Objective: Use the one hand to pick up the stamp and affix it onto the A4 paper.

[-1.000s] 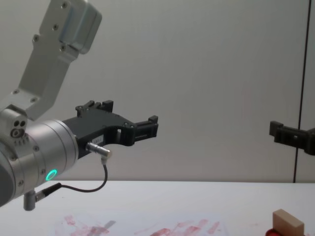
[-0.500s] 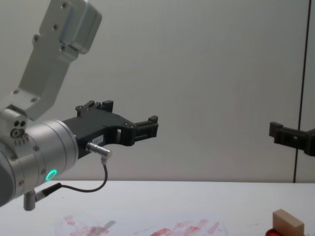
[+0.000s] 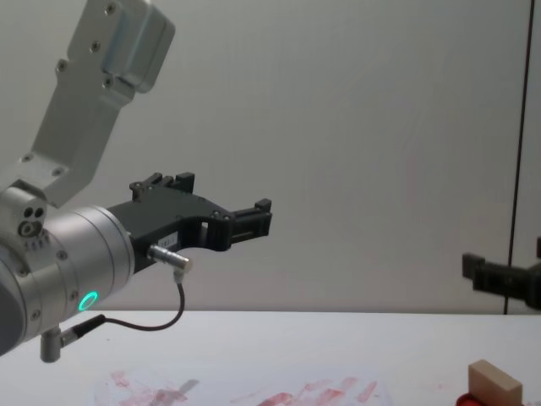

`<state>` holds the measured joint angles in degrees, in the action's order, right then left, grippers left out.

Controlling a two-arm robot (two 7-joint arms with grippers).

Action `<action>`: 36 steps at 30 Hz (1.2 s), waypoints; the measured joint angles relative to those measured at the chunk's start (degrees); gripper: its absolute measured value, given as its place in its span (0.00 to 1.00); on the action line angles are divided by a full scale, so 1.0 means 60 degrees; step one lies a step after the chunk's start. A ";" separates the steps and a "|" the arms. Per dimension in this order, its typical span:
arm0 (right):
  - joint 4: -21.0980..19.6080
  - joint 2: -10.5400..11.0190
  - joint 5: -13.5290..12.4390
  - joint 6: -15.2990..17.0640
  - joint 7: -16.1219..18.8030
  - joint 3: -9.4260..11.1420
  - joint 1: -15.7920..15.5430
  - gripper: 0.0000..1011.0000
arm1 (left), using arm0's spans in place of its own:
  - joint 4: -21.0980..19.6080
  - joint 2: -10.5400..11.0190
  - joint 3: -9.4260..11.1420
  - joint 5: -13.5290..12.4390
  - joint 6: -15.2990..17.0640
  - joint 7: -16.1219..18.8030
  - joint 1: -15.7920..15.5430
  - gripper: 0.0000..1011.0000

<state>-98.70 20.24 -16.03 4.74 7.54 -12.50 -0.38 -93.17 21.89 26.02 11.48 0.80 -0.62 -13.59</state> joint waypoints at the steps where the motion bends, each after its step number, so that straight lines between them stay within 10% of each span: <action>1: 0.0030 0.0013 0.0001 0.0035 0.0050 0.0006 0.0004 0.99 | 0.0000 0.0000 0.0000 0.0000 0.0000 0.0000 0.0000 0.99; 36: 0.1762 -0.0032 0.0101 0.0890 0.1122 -0.0022 0.0468 0.99 | -0.0001 0.0000 0.0001 0.0000 0.0000 0.0000 0.0000 0.99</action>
<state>-88.13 20.05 -15.43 10.08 14.27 -12.63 2.43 -93.18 21.89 26.03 11.48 0.80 -0.62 -13.59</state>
